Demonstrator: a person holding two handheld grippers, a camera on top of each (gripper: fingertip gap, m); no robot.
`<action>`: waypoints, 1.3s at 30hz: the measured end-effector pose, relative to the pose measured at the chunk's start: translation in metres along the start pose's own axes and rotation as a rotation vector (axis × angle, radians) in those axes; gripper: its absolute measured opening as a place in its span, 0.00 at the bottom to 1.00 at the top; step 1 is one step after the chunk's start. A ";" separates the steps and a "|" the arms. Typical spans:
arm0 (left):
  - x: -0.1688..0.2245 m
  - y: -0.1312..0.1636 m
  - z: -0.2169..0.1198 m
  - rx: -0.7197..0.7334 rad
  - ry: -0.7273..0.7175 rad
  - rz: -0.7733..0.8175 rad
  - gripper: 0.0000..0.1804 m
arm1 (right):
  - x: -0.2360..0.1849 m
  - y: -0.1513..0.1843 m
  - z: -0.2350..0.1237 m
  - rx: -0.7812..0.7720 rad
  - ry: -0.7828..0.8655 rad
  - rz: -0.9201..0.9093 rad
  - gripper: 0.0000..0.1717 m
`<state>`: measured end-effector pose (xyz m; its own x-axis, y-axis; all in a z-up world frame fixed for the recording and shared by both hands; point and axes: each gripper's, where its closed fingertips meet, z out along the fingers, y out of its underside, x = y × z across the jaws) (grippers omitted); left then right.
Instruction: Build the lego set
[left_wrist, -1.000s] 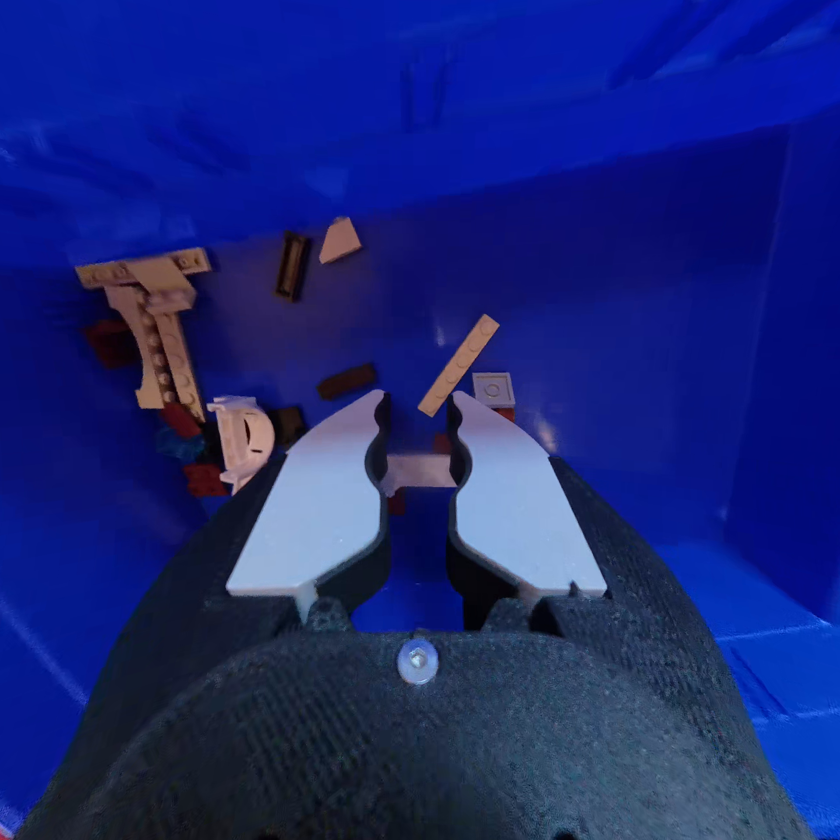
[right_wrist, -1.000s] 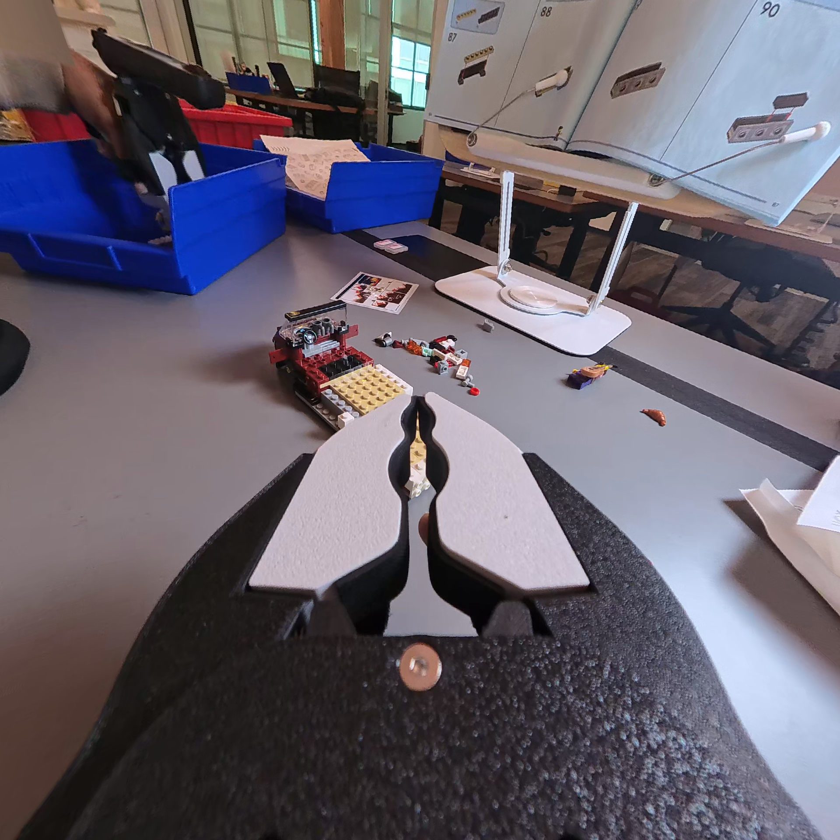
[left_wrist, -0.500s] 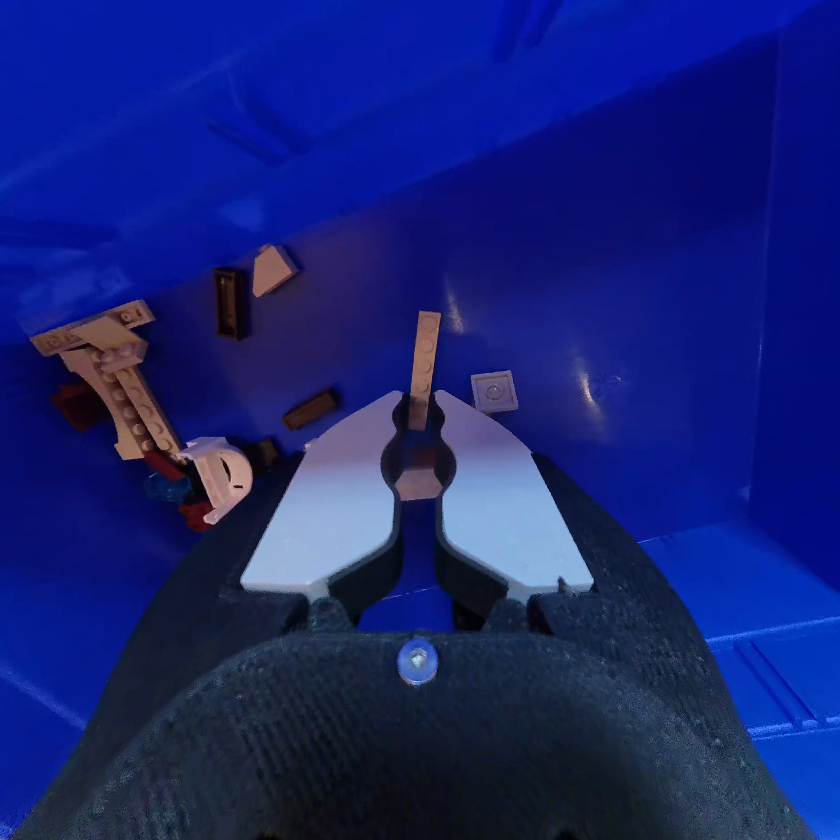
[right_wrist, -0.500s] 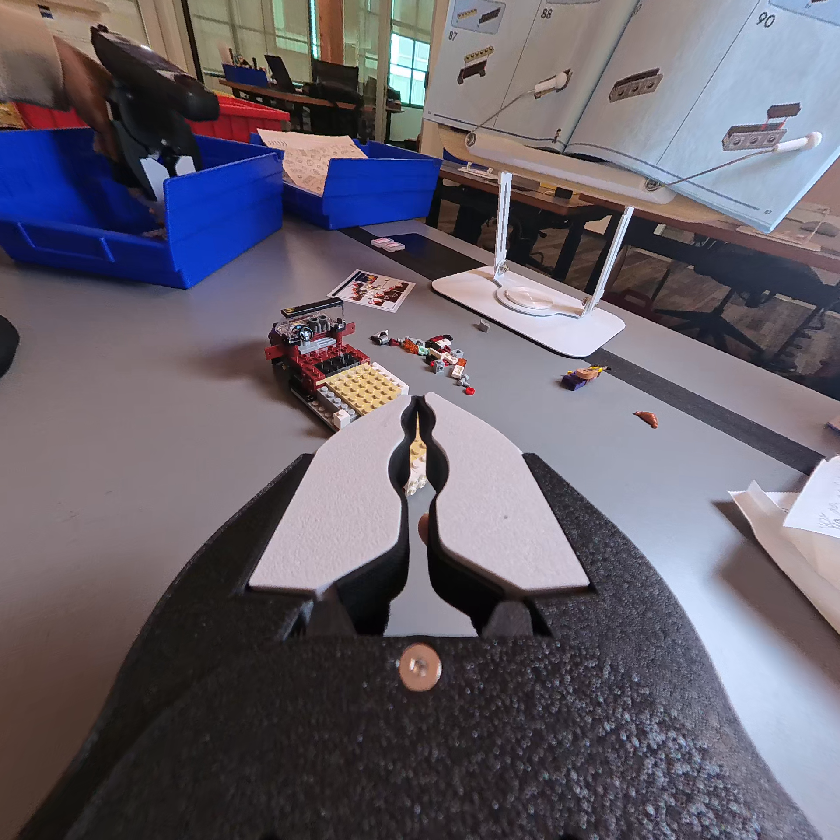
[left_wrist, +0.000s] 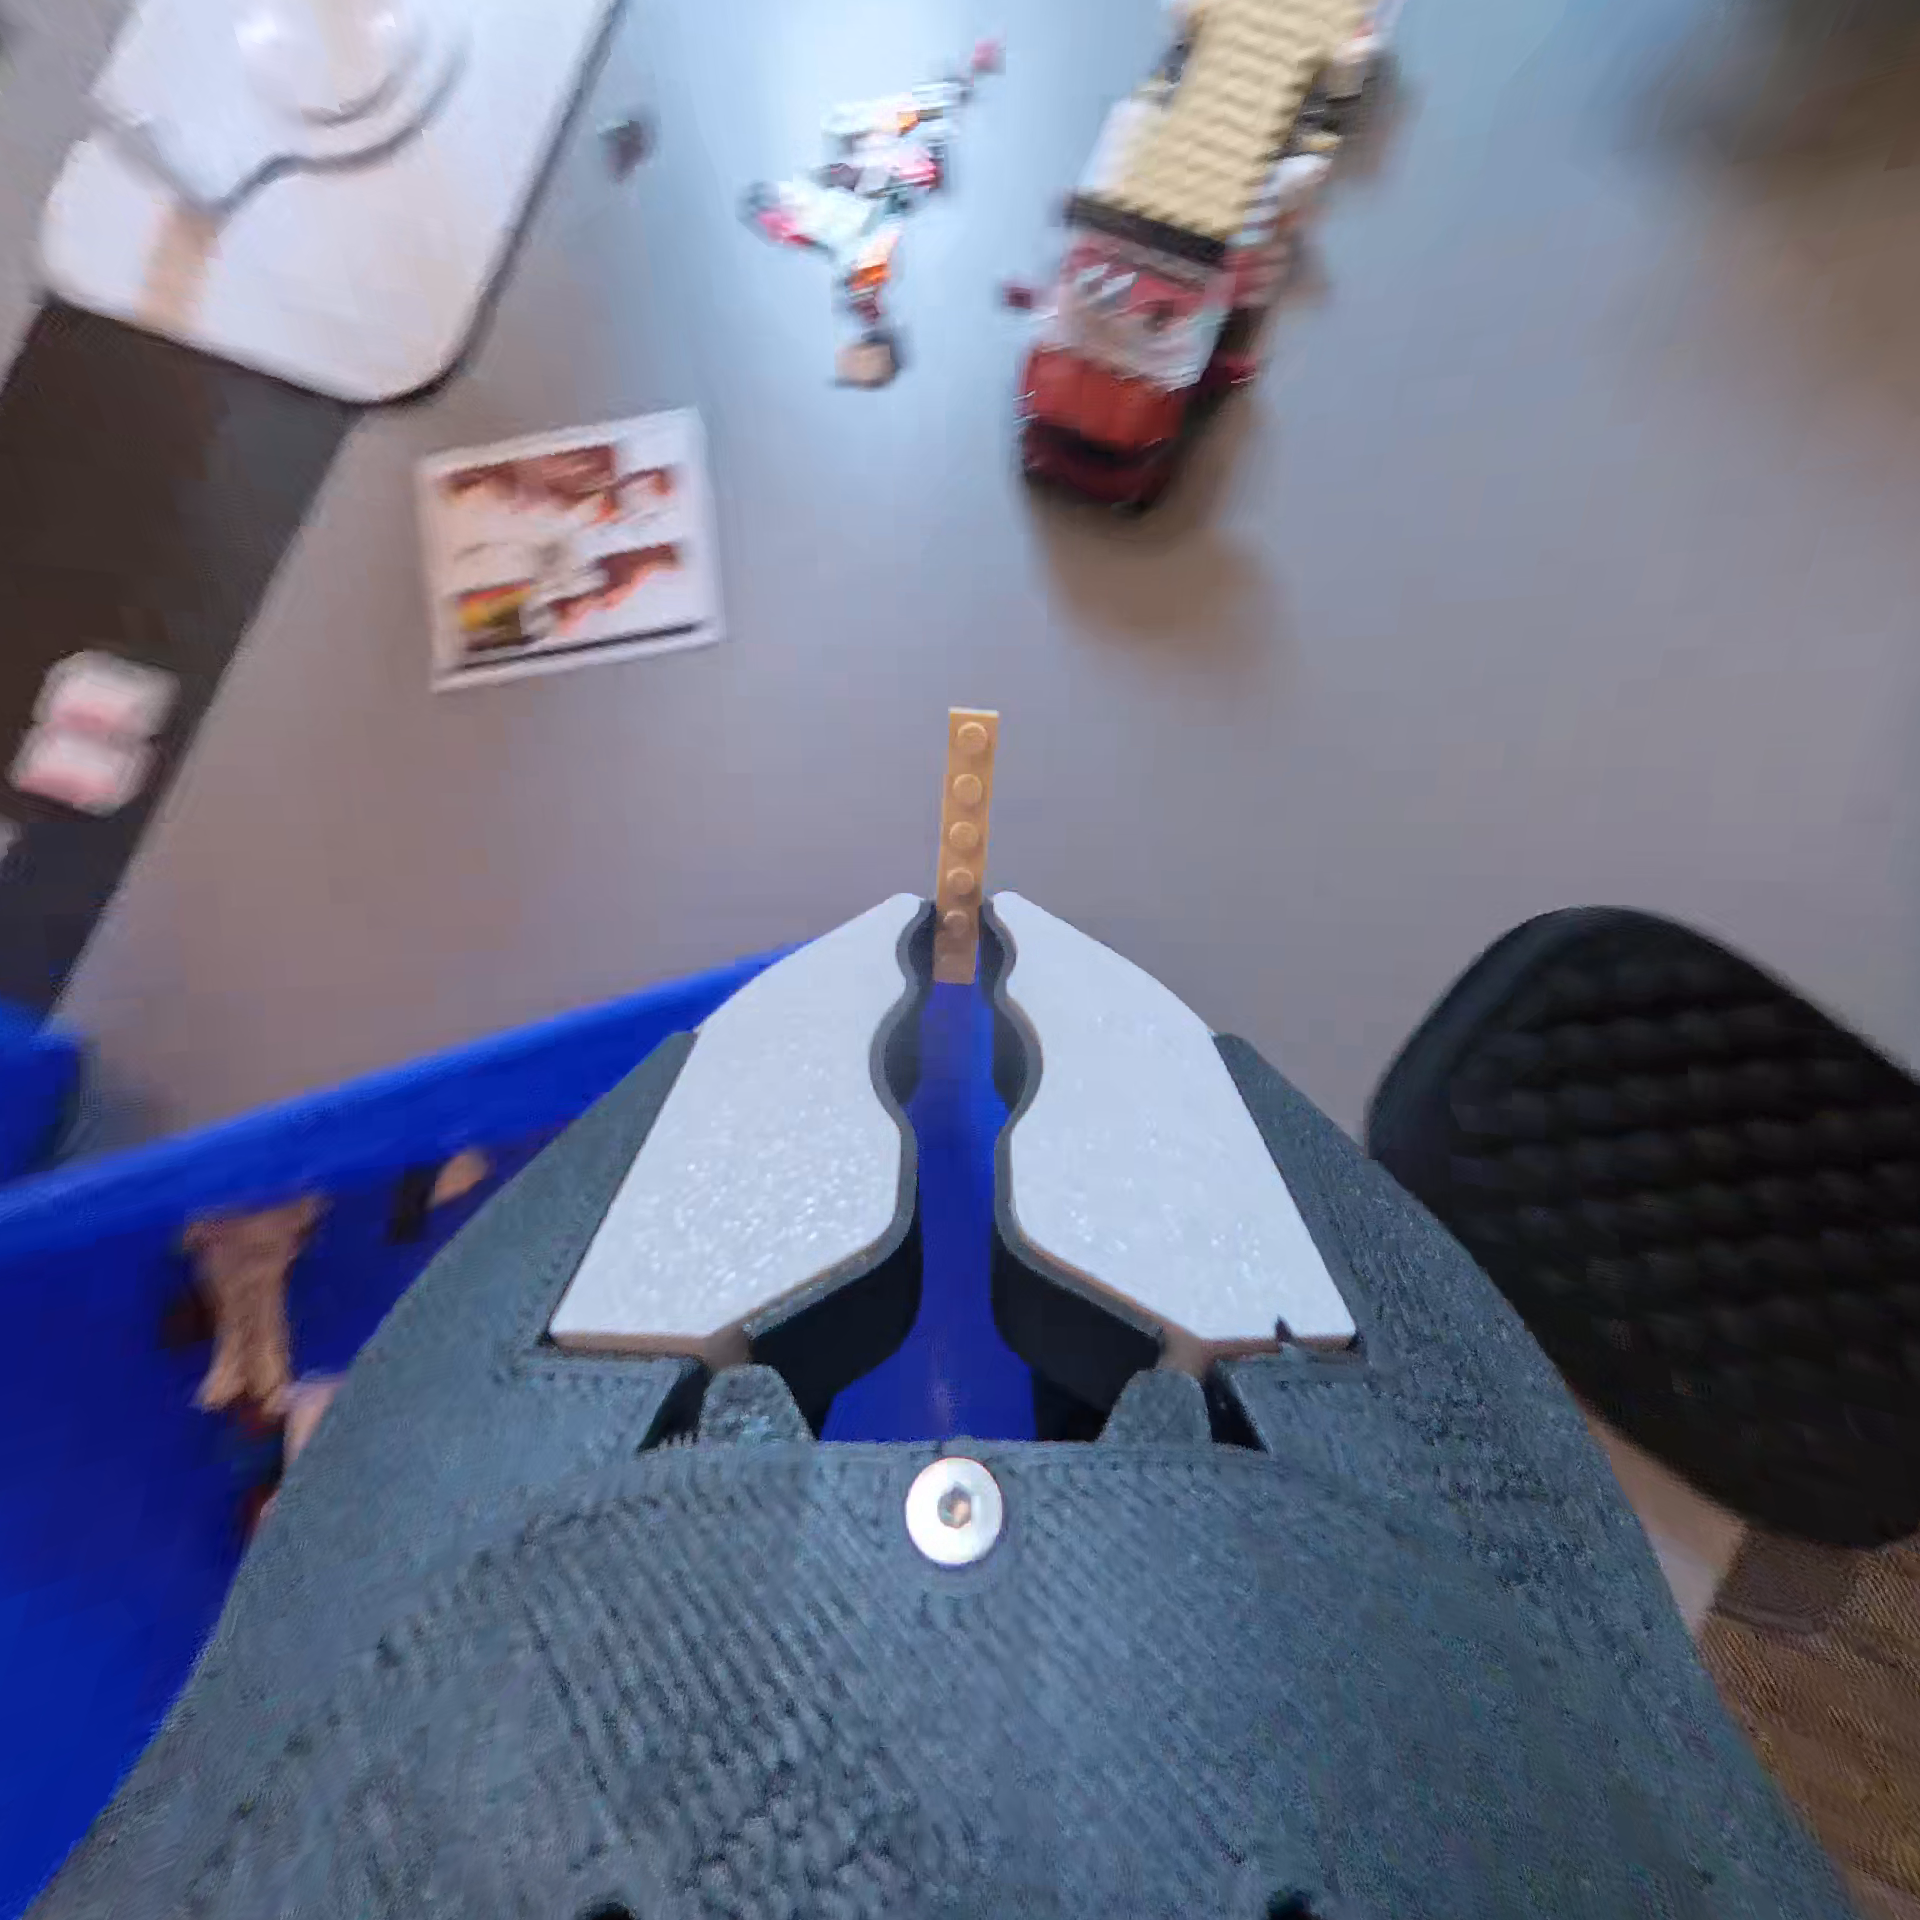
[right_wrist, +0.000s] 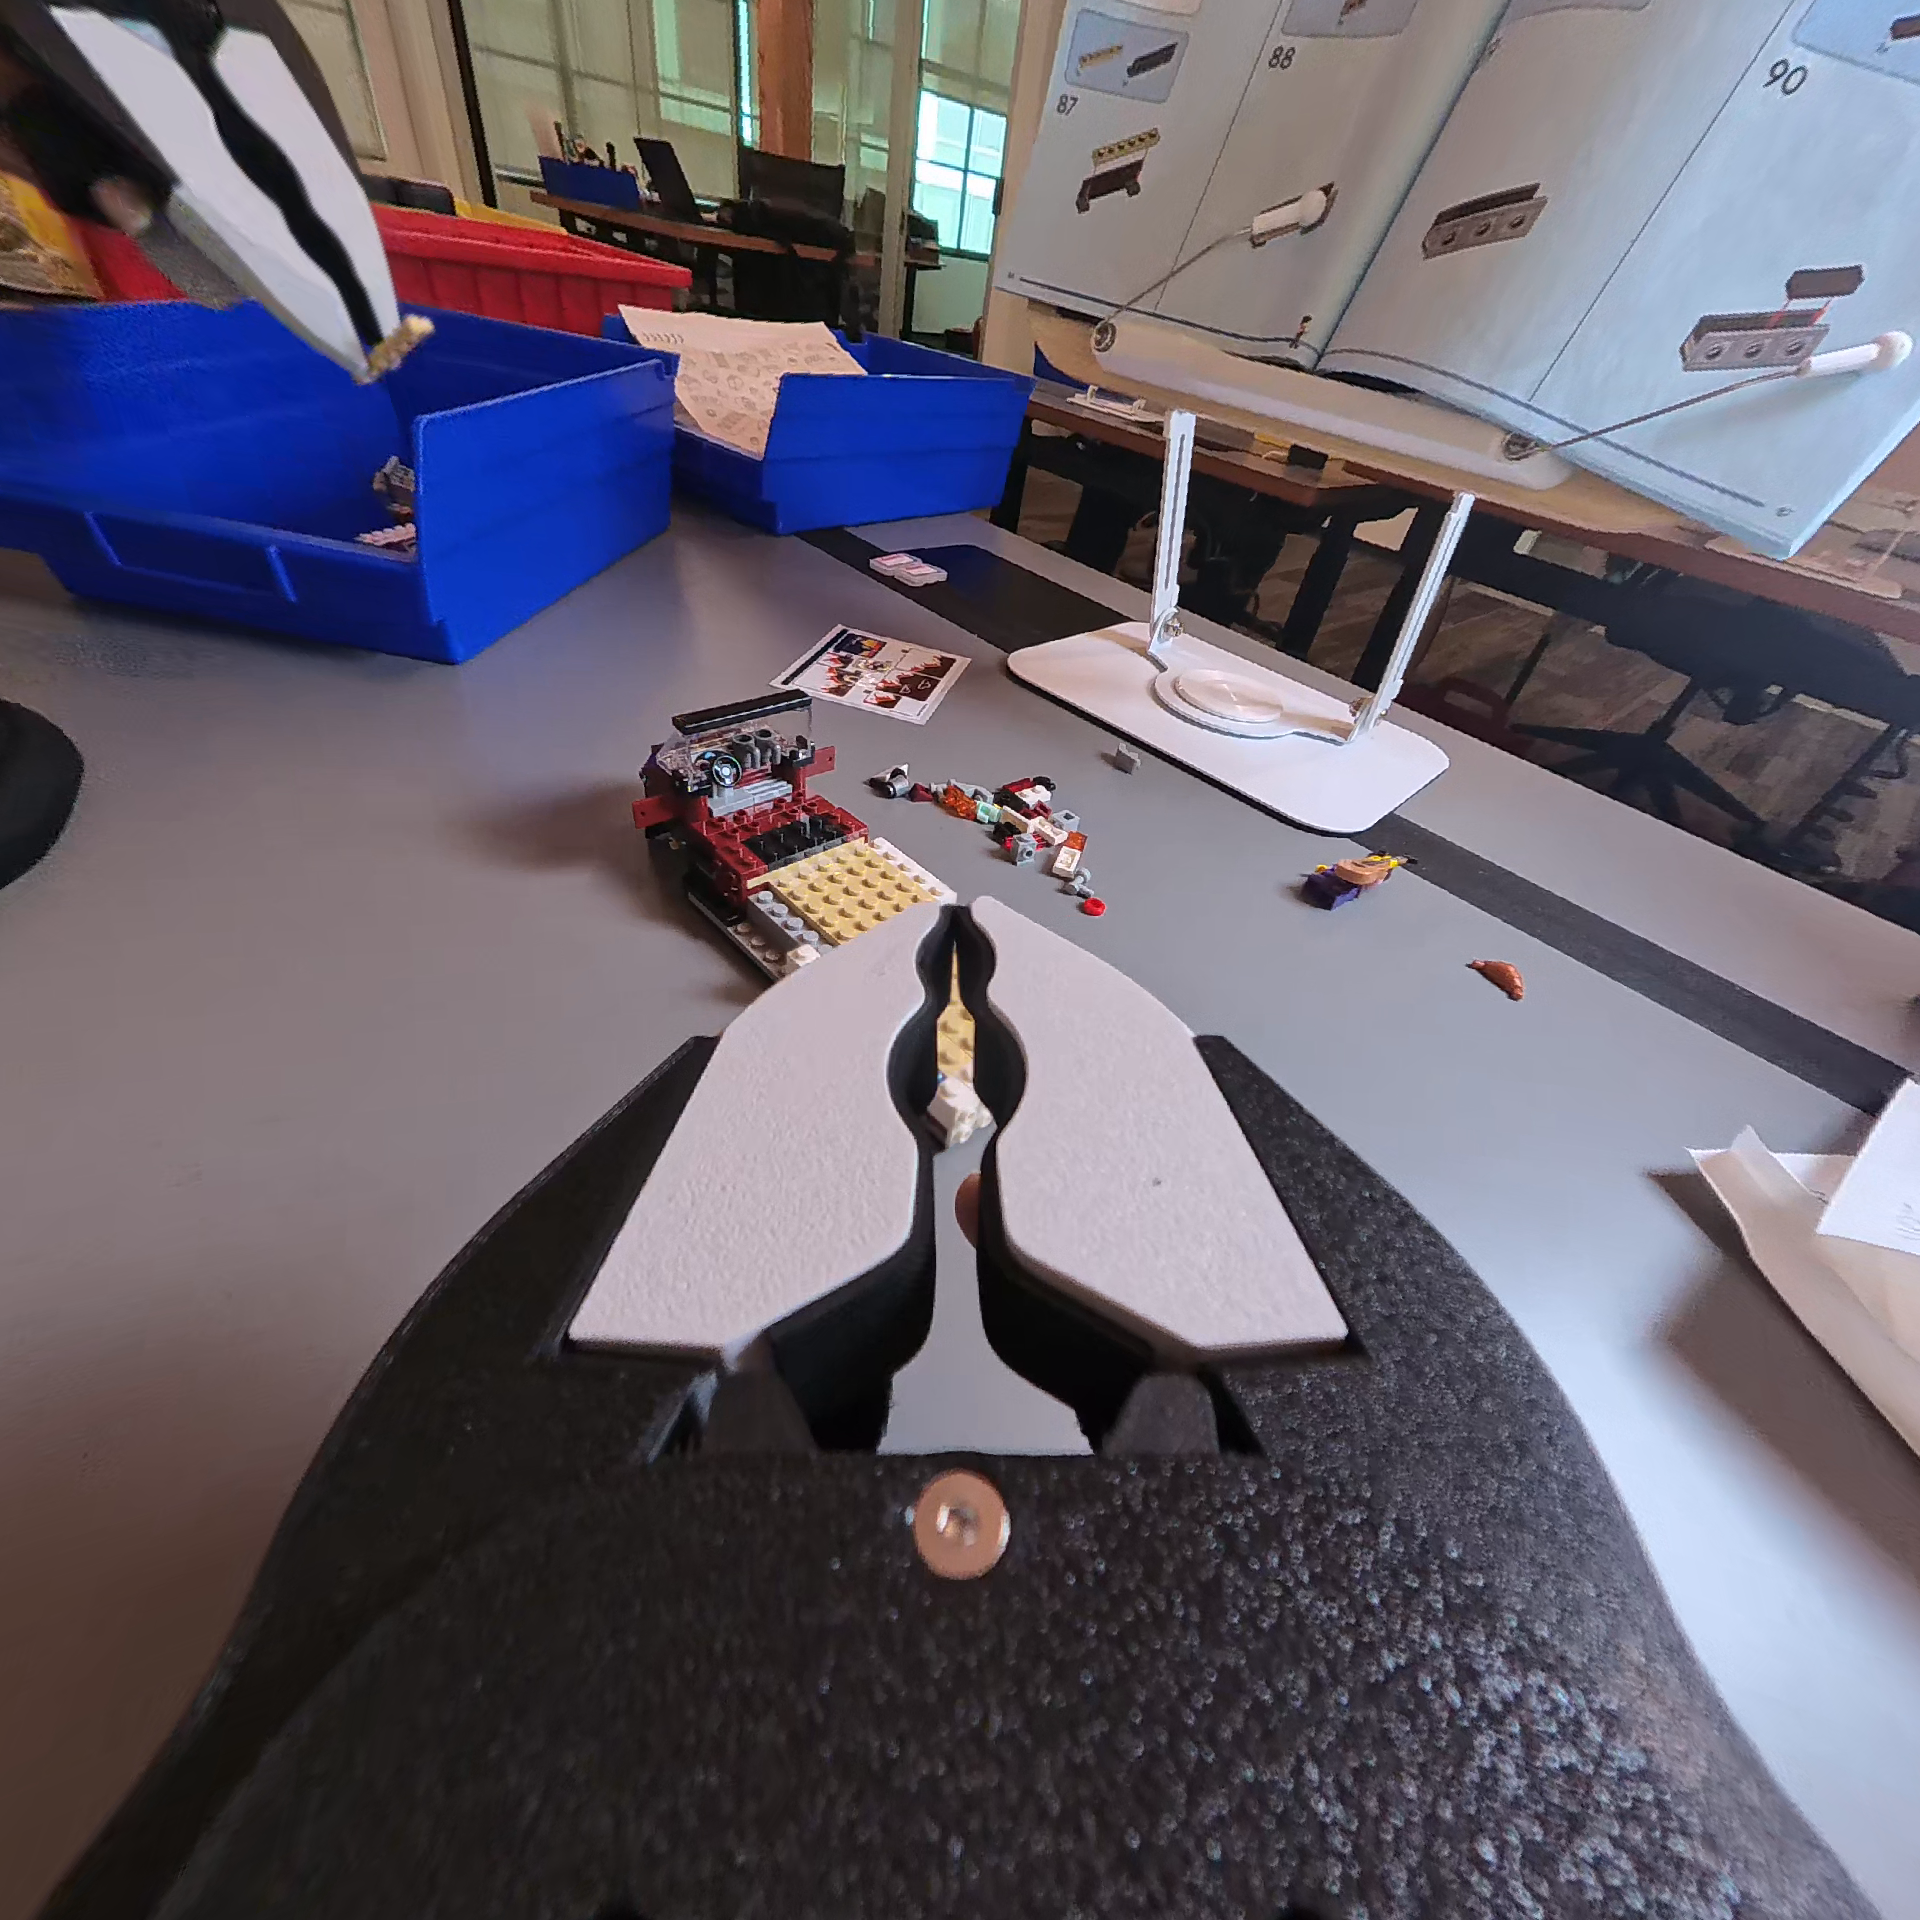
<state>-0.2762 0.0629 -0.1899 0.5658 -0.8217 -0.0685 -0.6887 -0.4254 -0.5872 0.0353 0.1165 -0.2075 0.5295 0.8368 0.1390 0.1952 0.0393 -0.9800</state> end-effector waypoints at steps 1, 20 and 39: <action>0.025 -0.009 0.017 -0.015 0.045 0.034 0.05 | -0.002 0.000 0.000 0.001 -0.005 -0.001 0.00; 0.164 -0.077 0.166 -0.034 0.345 0.203 0.15 | 0.031 -0.034 -0.025 0.175 0.194 0.011 0.10; -0.200 0.131 -0.077 -0.120 -0.562 -0.603 0.08 | 0.021 -0.024 -0.015 0.130 0.156 0.026 0.09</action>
<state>-0.5141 0.1421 -0.1914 0.9733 -0.1417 -0.1805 -0.2205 -0.7956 -0.5643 0.0543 0.1252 -0.1792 0.6564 0.7442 0.1237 0.0764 0.0975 -0.9923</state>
